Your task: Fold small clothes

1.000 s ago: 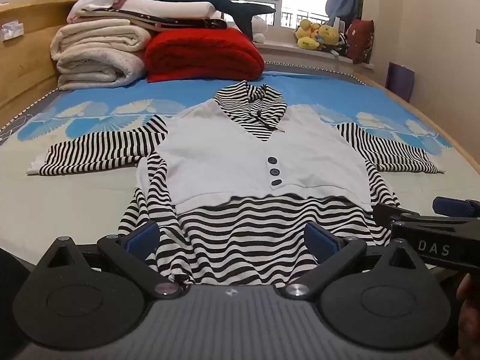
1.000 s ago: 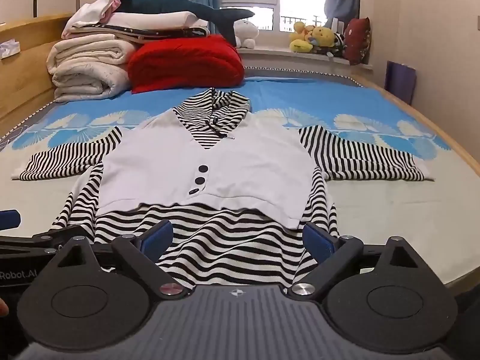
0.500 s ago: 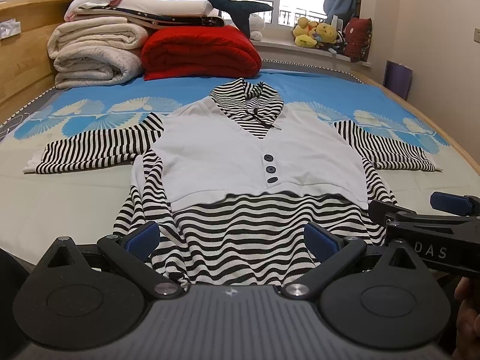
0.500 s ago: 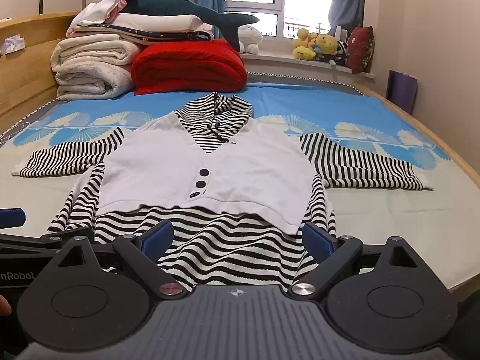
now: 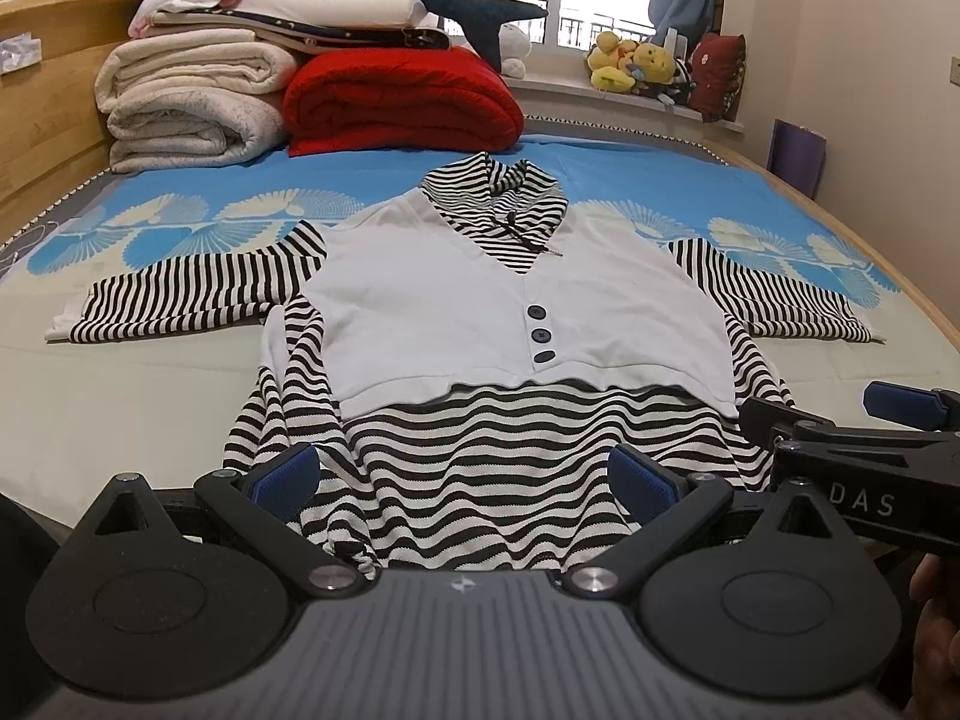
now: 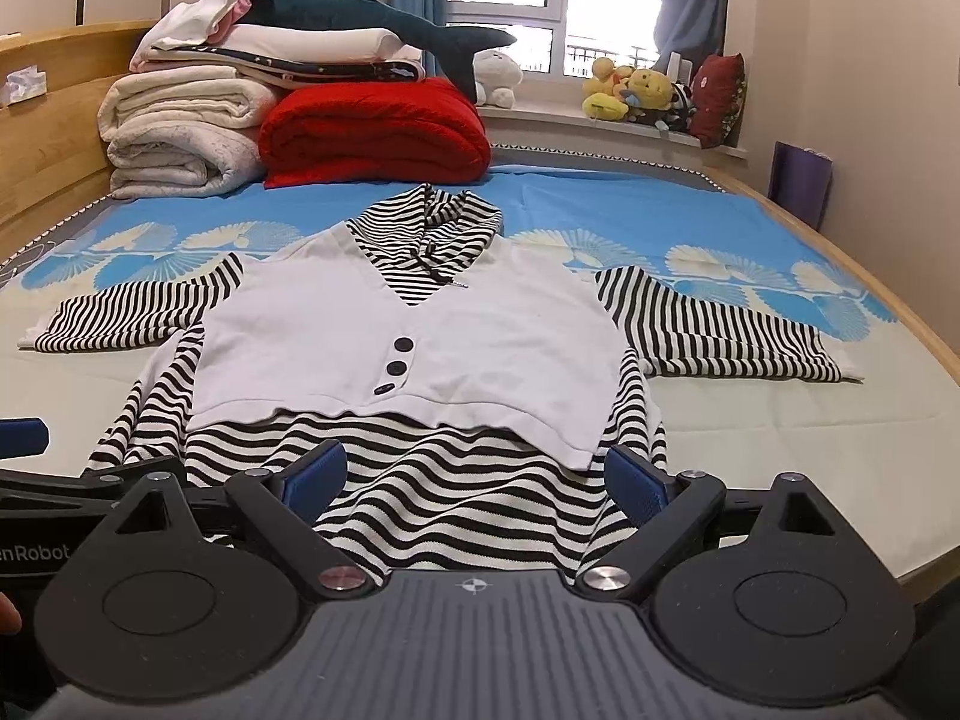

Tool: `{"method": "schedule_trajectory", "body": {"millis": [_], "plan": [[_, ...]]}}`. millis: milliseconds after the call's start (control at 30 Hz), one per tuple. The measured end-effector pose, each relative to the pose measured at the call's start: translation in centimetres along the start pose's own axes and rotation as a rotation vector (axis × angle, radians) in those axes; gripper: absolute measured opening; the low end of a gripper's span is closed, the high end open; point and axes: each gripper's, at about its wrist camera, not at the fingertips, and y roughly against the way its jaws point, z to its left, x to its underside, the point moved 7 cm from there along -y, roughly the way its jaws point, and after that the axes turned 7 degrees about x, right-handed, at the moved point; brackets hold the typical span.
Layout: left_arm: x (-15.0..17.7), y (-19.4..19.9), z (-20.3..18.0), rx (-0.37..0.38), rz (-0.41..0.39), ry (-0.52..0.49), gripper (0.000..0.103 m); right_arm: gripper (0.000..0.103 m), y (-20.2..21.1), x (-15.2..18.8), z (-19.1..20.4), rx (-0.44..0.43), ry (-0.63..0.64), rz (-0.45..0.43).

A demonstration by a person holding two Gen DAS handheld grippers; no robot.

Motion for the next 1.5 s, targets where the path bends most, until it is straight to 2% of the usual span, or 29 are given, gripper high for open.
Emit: {"method": "schedule_trajectory", "body": {"millis": [1500], "plan": [[0.36, -0.52, -0.32, -0.011, 0.016, -0.012, 0.102, 0.093, -0.34, 0.28, -0.19, 0.015, 0.0, 0.016]]}}
